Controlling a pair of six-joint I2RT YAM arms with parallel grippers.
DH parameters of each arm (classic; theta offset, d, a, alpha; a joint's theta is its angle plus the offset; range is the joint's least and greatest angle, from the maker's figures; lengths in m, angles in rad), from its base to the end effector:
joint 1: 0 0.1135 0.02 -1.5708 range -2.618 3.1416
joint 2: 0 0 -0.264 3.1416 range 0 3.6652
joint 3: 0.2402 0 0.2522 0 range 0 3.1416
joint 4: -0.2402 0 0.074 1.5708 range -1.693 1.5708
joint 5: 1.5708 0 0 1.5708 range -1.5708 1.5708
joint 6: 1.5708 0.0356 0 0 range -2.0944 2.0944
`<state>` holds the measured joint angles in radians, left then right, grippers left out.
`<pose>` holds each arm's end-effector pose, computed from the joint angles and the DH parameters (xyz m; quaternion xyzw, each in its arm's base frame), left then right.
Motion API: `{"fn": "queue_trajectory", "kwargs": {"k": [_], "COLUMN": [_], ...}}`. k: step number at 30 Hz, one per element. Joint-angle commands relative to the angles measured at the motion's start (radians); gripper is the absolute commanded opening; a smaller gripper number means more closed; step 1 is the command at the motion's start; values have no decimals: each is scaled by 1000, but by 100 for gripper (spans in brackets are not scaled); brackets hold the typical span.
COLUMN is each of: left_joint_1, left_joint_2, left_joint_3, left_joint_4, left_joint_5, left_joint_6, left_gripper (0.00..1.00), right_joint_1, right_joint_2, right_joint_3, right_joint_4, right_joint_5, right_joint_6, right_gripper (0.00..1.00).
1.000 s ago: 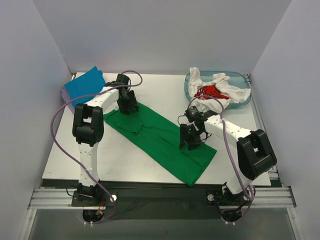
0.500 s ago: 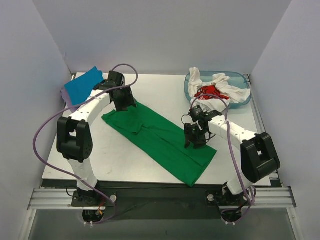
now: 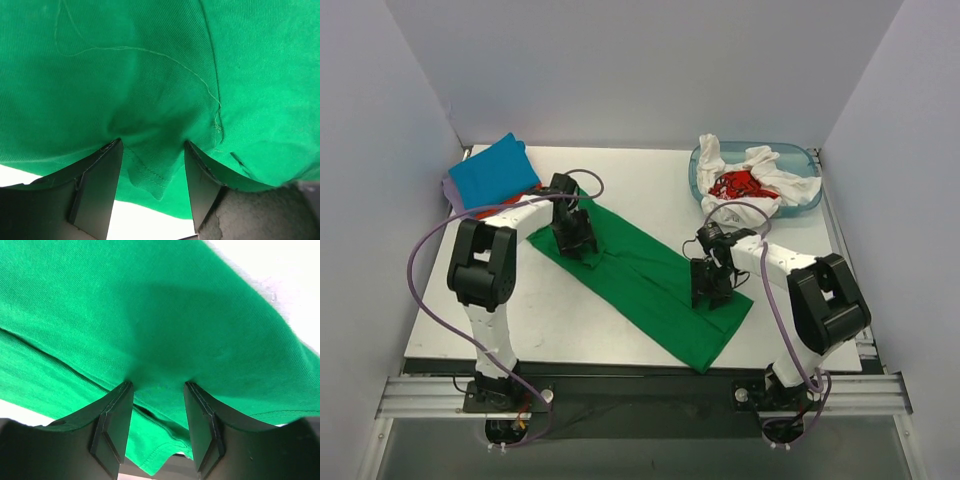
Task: Fold and stack the t-shirts
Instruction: Rotate the tshirt 90 degrees
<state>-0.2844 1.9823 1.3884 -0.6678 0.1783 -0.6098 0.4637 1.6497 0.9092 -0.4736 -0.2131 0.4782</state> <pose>0.3777 -0.1170 0.1642 -0.1459 0.9734 -0.1456 0.1002 0.2650 0.1409 0.1538 -0.0118 0.9787 0.1733 0.1097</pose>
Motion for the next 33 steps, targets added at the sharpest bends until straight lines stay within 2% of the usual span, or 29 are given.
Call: {"fn": "queue_trajectory", "kwargs": {"k": [1, 7, 14, 25, 33], "left_joint_1": [1, 1, 1, -24, -53], "left_joint_2": [73, 179, 334, 539, 622], "left_joint_3": [61, 188, 456, 790, 909], "left_joint_4": [25, -24, -139, -233, -228], "left_joint_5": [-17, -36, -68, -27, 24], "left_joint_6": [48, 105, 200, 294, 321], "left_gripper": [63, 63, 63, 63, 63], "right_joint_1": [9, 61, 170, 354, 411], "right_joint_2": [33, 45, 62, 166, 239], "right_joint_3": [-81, -135, -128, 16, 100], "right_joint_4": [62, 128, 168, 174, 170], "right_joint_5": [-15, -58, -75, -101, -94], "right_joint_6": [54, 157, 301, 439, 493], "right_gripper": [45, 45, 45, 45, 45]}}
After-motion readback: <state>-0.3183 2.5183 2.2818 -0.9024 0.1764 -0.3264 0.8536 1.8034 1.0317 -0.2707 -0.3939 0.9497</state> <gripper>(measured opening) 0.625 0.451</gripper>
